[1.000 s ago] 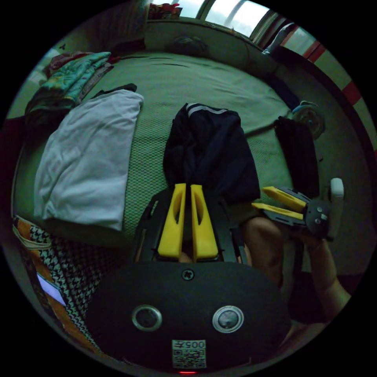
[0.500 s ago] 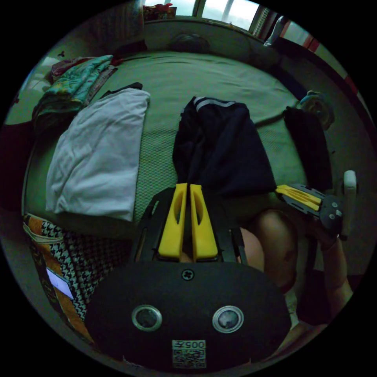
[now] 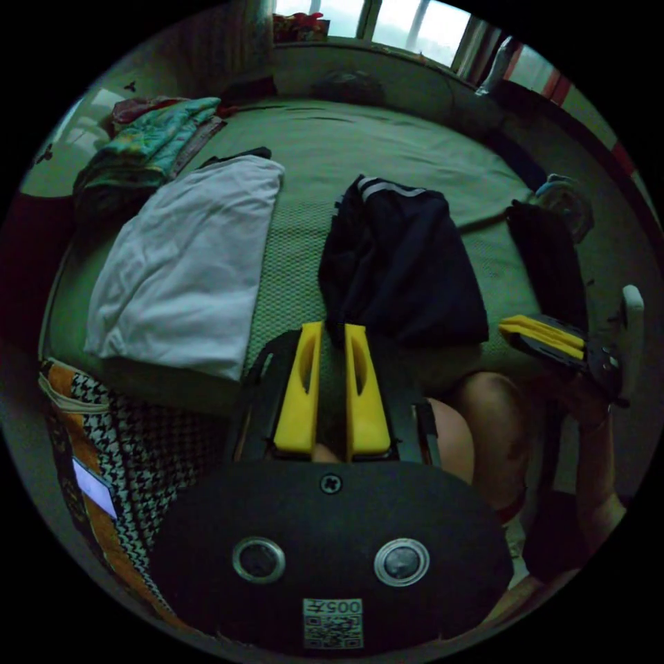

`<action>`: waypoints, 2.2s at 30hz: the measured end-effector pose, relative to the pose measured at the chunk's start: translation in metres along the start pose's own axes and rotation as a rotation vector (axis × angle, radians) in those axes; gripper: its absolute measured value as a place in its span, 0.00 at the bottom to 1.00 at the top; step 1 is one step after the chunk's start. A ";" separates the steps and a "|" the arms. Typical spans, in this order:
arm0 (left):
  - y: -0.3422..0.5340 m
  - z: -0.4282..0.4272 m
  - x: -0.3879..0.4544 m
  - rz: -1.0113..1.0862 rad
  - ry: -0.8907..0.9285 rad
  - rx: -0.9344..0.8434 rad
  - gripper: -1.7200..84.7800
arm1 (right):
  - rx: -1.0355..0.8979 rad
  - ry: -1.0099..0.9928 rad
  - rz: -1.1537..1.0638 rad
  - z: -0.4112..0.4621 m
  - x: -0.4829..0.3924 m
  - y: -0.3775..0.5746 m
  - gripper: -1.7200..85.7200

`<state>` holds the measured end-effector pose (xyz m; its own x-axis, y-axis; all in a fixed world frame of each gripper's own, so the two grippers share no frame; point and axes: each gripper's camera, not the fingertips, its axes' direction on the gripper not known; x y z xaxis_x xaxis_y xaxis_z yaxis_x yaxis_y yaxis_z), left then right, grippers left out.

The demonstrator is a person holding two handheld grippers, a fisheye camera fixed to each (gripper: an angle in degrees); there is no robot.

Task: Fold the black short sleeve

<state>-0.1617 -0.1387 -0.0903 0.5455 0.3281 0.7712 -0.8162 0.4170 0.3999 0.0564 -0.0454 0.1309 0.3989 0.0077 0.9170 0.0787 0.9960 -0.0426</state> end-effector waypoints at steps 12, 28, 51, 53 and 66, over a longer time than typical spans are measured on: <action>-0.009 0.042 0.026 -0.069 -0.053 -0.027 0.14 | -0.059 0.005 -0.022 0.024 0.005 -0.005 0.07; -0.012 0.051 0.057 -0.061 0.013 -0.062 0.13 | -0.060 0.026 -0.040 0.019 0.021 0.003 0.06; -0.014 0.033 0.141 -0.005 -0.048 -0.031 0.09 | 0.067 0.015 0.203 -0.030 0.148 -0.086 0.17; -0.013 0.029 0.146 -0.019 -0.029 -0.023 0.09 | 0.042 -0.026 0.231 -0.021 0.157 -0.095 0.17; -0.006 -0.034 0.197 -0.055 0.009 0.060 0.08 | 0.219 -0.047 0.233 -0.109 0.149 -0.062 0.04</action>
<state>-0.0430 -0.0476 0.0422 0.5914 0.3141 0.7427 -0.7947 0.3831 0.4708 0.2110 -0.1162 0.2269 0.3399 0.2371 0.9101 -0.2102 0.9624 -0.1722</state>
